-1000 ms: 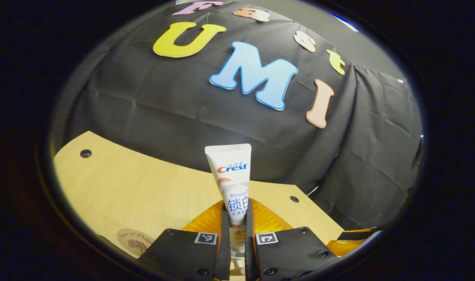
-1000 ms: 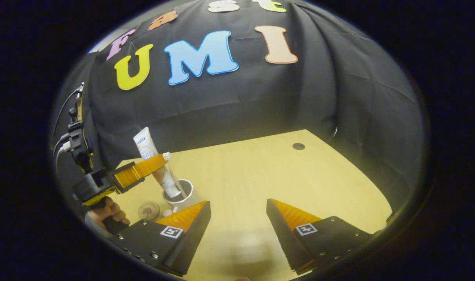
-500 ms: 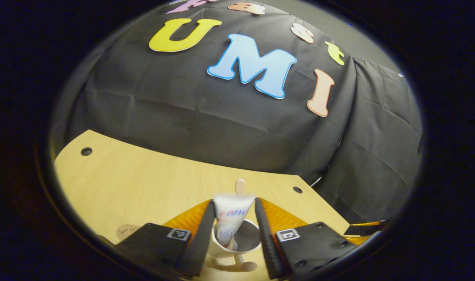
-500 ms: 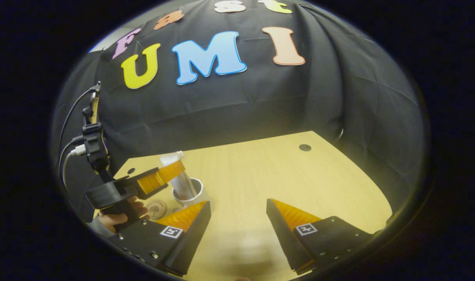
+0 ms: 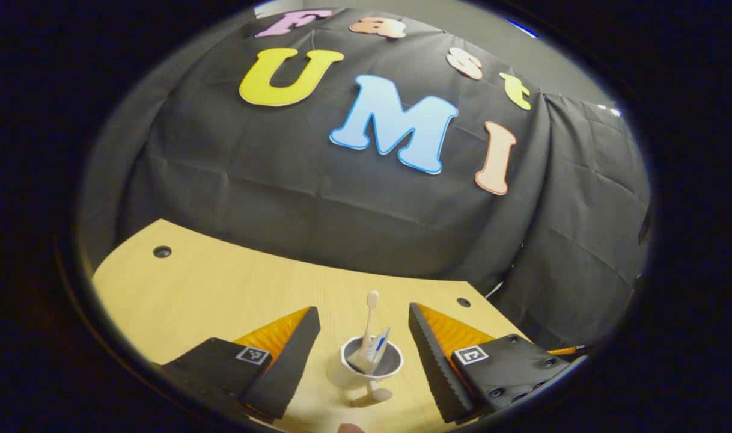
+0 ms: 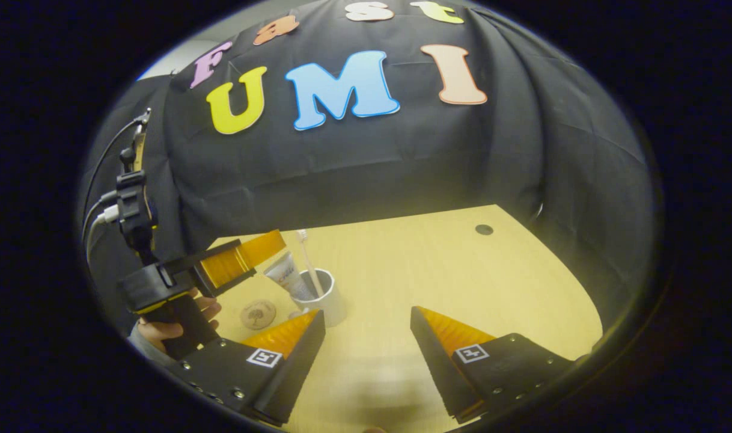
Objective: Put the toothbrush and toothpaste on the desktop into the cup, then pick up the cup and place it on the coaster on the desktop.
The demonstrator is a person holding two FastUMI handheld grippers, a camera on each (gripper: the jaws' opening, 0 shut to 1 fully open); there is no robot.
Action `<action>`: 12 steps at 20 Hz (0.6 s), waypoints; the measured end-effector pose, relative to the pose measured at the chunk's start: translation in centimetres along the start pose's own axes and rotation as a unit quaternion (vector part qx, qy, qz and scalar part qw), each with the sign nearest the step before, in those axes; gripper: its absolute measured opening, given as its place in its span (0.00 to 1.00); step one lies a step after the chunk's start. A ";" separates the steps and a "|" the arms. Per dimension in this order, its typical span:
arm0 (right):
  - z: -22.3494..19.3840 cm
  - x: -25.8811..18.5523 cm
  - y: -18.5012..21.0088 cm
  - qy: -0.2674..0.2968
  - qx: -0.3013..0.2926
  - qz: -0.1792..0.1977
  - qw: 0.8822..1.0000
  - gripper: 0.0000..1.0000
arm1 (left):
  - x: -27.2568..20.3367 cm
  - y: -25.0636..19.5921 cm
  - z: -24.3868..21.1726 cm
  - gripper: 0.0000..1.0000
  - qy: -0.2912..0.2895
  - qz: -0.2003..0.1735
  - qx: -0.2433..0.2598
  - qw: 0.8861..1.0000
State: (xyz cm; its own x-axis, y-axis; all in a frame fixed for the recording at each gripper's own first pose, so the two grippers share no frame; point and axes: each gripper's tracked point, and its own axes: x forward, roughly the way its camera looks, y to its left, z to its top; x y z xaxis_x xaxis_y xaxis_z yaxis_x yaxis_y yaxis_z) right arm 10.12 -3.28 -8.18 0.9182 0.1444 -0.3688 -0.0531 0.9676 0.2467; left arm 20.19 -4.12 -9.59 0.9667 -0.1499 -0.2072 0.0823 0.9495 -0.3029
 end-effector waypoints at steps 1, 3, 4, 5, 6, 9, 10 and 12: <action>-0.1 -0.1 0.4 0.004 -0.005 0.006 1.000 0.89 | -1.0 0.1 0.8 0.95 -0.007 0.008 0.002 1.000; -0.2 0.0 1.1 0.012 -0.014 0.022 1.000 0.89 | -3.3 0.4 2.1 1.00 -0.022 0.025 0.006 0.999; -0.2 0.1 1.4 0.015 -0.018 0.029 0.999 0.89 | -4.4 0.7 2.8 0.95 -0.031 0.035 0.010 0.999; -0.4 0.2 1.6 0.021 -0.020 0.033 0.999 0.89 | -5.6 1.1 3.4 1.00 -0.038 0.047 0.013 0.998; -0.4 0.4 2.0 0.028 -0.021 0.039 0.999 0.89 | -6.6 1.5 3.8 0.95 -0.043 0.056 0.014 0.997; -1.0 1.1 3.0 0.053 -0.022 0.048 0.997 0.89 | -9.4 2.6 4.9 0.95 -0.058 0.075 0.012 0.995; -1.1 1.4 3.3 0.061 -0.023 0.048 0.997 0.89 | -10.0 3.2 5.0 0.90 -0.060 0.081 0.014 0.995; -1.4 2.1 4.1 0.078 -0.027 0.047 0.996 0.89 | -11.3 4.2 5.3 0.95 -0.062 0.091 0.023 0.994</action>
State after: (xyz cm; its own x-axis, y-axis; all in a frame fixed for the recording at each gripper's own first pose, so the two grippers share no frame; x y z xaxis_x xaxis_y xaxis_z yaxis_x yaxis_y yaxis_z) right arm 11.29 1.32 -9.23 0.8368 0.2611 -0.4813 -0.1607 0.9574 0.2400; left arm 10.89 3.02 -3.59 0.9887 0.0572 -0.1383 -0.0879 0.9700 -0.2268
